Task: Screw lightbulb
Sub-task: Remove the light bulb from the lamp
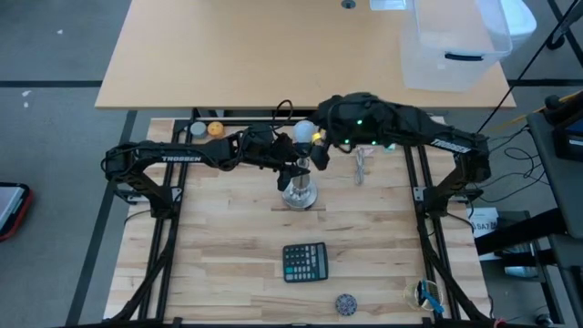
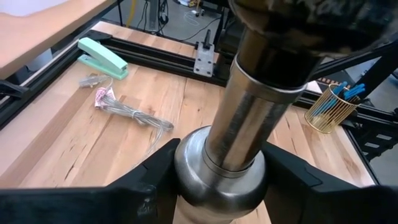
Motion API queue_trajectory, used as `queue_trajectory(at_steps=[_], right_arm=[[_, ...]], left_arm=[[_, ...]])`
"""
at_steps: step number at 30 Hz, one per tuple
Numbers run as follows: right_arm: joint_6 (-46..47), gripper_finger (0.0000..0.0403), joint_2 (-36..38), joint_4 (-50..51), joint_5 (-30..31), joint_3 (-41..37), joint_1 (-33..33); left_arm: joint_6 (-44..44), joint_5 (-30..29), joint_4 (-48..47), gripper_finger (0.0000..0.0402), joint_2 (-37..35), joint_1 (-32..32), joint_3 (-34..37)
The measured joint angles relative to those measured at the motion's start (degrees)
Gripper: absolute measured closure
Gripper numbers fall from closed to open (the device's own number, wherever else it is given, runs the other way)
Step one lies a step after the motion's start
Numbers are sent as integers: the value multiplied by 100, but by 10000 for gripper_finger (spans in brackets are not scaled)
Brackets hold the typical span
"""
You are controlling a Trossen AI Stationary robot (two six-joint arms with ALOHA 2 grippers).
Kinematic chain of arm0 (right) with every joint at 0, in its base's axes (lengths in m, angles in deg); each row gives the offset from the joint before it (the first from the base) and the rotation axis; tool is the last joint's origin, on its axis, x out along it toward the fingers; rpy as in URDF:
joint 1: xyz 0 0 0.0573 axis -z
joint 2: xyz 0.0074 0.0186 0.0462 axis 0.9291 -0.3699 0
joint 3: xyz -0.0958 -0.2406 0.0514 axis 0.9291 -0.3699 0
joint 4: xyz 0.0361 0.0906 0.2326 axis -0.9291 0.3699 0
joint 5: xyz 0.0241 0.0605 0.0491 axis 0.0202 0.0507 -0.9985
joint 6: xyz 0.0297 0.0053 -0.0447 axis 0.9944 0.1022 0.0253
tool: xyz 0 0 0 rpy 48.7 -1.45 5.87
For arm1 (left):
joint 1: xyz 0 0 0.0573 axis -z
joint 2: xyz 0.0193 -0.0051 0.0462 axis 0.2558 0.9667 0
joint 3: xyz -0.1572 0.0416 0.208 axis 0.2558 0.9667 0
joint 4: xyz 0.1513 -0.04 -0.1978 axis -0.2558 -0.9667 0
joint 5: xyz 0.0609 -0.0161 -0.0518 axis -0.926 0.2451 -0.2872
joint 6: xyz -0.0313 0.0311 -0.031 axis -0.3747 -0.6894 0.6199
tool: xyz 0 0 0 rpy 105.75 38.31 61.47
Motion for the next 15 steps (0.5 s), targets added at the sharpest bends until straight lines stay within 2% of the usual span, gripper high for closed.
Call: queue_trajectory(at_steps=[4,9,15], right_arm=[[-45,35,-204,-134,227,0,-38],[-247,41,-261,-269,233,0,-38],[-514,106,-222,-263,125,0,-28]], left_arm=[[0,-17,6,222,-2,-2,0],[-3,-15,-54,226,-7,-2,-2],[-18,-12,-72,226,-11,0,-4]])
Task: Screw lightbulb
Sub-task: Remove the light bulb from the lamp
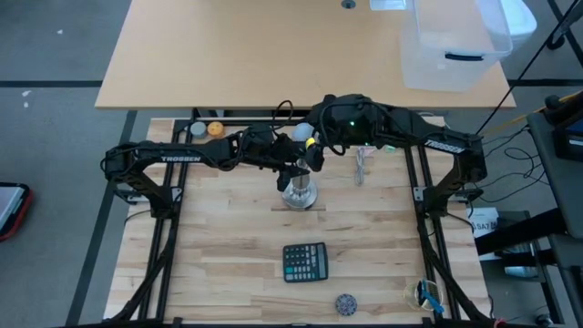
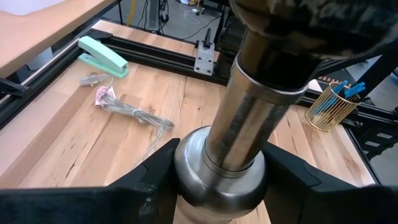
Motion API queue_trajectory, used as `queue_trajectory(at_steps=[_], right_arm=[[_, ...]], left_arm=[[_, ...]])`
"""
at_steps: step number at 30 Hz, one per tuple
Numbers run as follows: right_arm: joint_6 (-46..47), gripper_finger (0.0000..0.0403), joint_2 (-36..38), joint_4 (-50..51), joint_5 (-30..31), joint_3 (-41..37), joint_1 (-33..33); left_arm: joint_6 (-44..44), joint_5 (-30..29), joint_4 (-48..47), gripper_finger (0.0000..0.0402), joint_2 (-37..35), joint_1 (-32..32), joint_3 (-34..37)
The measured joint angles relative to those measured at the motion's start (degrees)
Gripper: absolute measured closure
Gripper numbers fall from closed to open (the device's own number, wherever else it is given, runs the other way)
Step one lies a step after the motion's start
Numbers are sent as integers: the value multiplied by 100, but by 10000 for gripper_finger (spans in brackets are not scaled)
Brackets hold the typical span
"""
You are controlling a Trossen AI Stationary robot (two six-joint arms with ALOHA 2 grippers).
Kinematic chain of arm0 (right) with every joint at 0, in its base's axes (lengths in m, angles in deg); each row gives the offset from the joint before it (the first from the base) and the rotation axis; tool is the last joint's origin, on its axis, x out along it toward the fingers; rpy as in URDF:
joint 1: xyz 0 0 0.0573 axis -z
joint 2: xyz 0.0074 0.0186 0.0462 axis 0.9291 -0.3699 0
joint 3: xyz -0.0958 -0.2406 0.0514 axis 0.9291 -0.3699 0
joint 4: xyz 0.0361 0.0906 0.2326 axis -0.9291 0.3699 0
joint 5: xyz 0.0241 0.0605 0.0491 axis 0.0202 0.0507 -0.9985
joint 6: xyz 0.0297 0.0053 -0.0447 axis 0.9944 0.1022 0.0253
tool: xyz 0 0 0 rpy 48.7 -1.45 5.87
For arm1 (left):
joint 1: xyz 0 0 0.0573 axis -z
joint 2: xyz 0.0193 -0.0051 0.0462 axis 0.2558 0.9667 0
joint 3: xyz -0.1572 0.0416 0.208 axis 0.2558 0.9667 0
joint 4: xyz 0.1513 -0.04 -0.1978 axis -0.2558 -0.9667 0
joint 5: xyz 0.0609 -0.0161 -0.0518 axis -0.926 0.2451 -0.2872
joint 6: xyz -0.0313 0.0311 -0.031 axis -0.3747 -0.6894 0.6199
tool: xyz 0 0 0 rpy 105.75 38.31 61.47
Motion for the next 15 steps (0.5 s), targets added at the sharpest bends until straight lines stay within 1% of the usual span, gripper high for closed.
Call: queue_trajectory(at_steps=[3,7,13,15], right_arm=[[-89,145,5,27,-182,2,39],[-290,145,9,123,-272,11,59],[-943,145,29,195,-1137,11,237],[-1208,141,29,212,-1509,11,347]], left_arm=[[-8,0,-9,226,0,0,0],[-5,-2,-8,226,0,2,-2],[-148,136,-29,226,0,-2,-2],[-180,200,-29,226,0,-2,-2]])
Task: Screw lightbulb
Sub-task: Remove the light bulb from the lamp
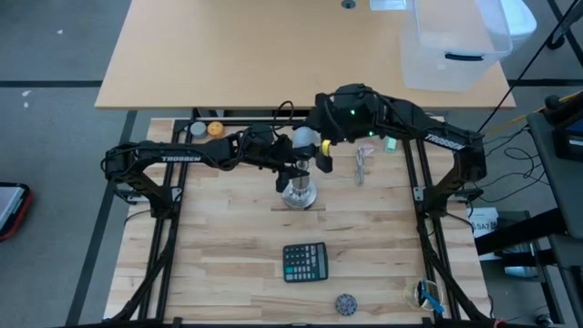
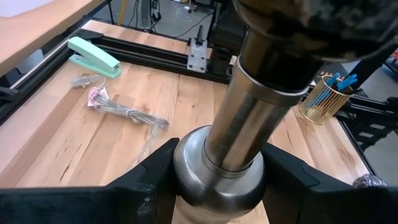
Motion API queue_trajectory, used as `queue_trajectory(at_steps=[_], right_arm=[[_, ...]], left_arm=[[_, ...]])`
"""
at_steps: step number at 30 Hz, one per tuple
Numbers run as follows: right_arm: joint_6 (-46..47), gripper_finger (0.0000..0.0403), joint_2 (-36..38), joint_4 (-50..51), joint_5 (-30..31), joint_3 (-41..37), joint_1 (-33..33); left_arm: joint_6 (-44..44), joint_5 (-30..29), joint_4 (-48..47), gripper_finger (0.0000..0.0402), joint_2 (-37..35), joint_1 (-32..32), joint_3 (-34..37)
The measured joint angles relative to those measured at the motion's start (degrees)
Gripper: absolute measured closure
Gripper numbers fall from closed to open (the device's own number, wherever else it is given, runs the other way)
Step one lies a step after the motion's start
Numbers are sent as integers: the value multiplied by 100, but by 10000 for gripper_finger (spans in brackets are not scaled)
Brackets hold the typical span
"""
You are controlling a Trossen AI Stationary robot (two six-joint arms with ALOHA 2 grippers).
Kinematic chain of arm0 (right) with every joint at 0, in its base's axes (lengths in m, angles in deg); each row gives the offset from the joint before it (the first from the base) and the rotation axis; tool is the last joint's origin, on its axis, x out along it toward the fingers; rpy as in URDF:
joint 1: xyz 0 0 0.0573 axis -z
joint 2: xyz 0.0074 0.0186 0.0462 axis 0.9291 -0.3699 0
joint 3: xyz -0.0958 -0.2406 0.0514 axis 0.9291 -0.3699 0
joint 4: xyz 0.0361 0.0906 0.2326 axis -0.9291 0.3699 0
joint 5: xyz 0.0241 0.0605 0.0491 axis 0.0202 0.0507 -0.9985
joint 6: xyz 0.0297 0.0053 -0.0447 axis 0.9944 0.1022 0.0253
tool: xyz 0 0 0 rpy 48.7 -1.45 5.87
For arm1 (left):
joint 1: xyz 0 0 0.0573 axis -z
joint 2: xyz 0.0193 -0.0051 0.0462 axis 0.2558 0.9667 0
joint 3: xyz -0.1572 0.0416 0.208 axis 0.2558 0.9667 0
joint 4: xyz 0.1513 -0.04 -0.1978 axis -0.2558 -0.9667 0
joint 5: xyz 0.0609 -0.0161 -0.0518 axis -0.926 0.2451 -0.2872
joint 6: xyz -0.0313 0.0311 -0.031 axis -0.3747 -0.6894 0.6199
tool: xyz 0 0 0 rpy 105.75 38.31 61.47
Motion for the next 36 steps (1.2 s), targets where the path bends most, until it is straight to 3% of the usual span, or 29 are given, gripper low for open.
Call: queue_trajectory(at_steps=[9,20,24,36], right_arm=[[-1146,142,-7,50,-1760,-5,632],[-2012,133,-236,-176,-3463,-11,1125],[-2104,132,-360,-457,-3809,-11,1150],[-2038,127,-461,-667,-3950,-11,1193]], left_arm=[[-103,220,20,226,2,-11,0],[-101,454,8,226,4,-15,0],[-61,501,-19,226,-2,-30,4],[116,279,-138,227,-11,-37,-5]])
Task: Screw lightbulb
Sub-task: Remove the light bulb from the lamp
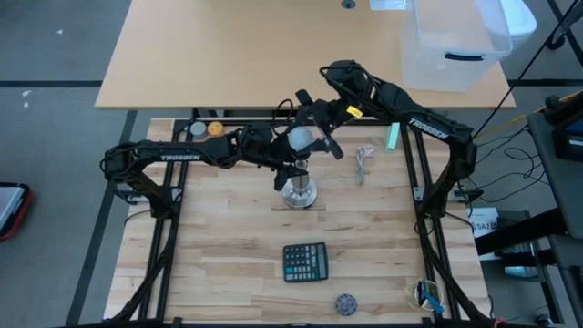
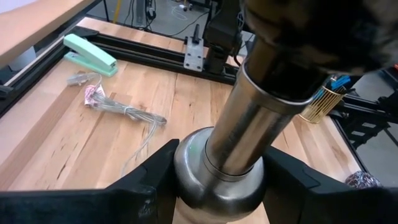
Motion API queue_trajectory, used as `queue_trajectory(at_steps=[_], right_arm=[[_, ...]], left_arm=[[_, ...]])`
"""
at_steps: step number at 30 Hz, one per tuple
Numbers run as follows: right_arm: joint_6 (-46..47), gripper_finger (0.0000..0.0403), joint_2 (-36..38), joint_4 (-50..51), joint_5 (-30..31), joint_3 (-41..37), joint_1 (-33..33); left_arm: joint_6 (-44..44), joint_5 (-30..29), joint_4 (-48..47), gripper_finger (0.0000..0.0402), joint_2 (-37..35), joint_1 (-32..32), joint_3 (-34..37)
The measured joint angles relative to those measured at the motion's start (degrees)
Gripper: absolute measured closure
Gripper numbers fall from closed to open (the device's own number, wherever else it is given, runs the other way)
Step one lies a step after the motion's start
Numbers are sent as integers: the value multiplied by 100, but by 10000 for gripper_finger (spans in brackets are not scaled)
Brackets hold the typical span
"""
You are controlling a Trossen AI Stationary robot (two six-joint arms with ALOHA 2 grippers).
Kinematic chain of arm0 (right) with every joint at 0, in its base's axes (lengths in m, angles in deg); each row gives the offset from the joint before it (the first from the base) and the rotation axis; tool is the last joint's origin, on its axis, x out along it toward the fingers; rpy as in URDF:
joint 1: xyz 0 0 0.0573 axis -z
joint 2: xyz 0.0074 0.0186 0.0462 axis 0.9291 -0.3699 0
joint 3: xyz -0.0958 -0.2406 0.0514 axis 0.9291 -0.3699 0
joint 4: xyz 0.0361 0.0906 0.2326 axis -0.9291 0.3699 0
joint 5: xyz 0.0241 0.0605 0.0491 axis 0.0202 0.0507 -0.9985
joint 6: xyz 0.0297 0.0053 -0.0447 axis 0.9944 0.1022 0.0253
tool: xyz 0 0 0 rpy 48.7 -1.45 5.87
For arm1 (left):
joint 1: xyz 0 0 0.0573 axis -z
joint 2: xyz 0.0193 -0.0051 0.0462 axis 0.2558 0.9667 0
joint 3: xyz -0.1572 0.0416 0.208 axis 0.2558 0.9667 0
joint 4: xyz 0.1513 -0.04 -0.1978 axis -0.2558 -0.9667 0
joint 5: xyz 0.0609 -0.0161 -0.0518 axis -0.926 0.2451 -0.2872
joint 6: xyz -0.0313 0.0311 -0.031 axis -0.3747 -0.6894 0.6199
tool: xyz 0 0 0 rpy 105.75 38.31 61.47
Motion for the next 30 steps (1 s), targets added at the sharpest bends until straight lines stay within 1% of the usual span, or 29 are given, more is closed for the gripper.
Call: queue_trajectory(at_steps=[7,12,17,20,26,30], right_arm=[[288,125,27,-43,139,0,-3],[391,124,83,7,675,0,-65],[425,124,163,40,902,-2,-75],[513,124,245,105,1271,-7,-95],[1100,124,290,143,1804,-5,-145],[1702,124,293,122,1932,0,-197]], left_arm=[[-120,-75,-42,227,-2,1,-5],[-139,-315,-105,227,-2,2,-5],[-237,-333,-126,227,0,0,-5],[-281,-357,-125,227,0,-2,-5],[-306,-413,-119,227,4,-4,-5],[-342,-406,-146,227,4,-28,-5]])
